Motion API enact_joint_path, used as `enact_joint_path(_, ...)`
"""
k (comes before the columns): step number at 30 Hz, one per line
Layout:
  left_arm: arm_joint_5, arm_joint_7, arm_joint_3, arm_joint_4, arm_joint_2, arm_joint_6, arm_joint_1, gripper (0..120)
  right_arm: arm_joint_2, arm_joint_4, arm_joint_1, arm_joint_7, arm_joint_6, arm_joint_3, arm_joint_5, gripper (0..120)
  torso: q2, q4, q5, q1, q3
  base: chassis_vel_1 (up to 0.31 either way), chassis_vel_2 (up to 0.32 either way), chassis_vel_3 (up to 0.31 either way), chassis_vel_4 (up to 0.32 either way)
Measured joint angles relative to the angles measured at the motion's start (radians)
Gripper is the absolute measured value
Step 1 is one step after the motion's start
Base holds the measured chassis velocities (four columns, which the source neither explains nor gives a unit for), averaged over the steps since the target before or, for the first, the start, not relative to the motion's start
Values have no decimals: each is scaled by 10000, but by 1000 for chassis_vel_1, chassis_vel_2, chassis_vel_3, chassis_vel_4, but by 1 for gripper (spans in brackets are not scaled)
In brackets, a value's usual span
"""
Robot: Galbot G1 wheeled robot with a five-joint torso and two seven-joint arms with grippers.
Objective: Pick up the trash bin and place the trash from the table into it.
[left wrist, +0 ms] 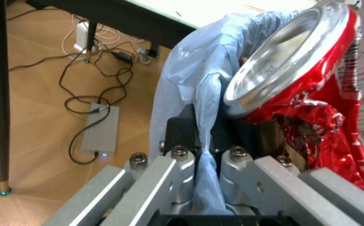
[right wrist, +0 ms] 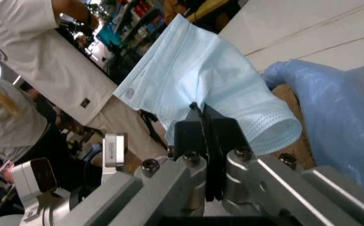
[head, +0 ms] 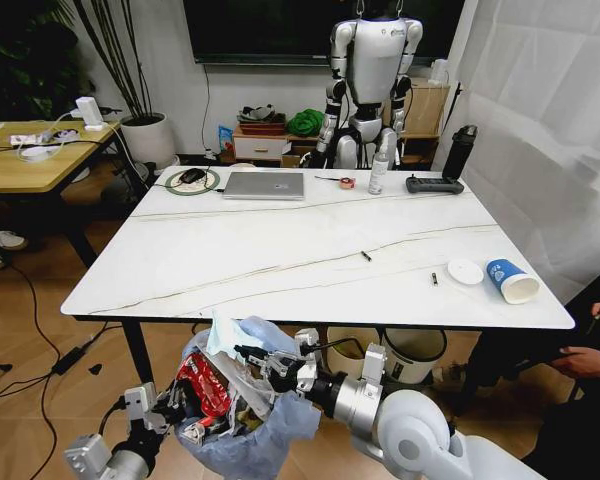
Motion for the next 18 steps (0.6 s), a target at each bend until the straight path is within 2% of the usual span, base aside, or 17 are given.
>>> enact_joint_path(7,-25,0,0,24,4,0,-41,0,77,-37,-61,83,-82,-80,-183,0,0,0,0,0,0,0,0,0,0)
enact_joint_path(18,-60,-17,-61,-85,45,1,12,0,221,-918,-114,415,-148,-356,-1920,0,0,1,0,2,0,0,0,0,0)
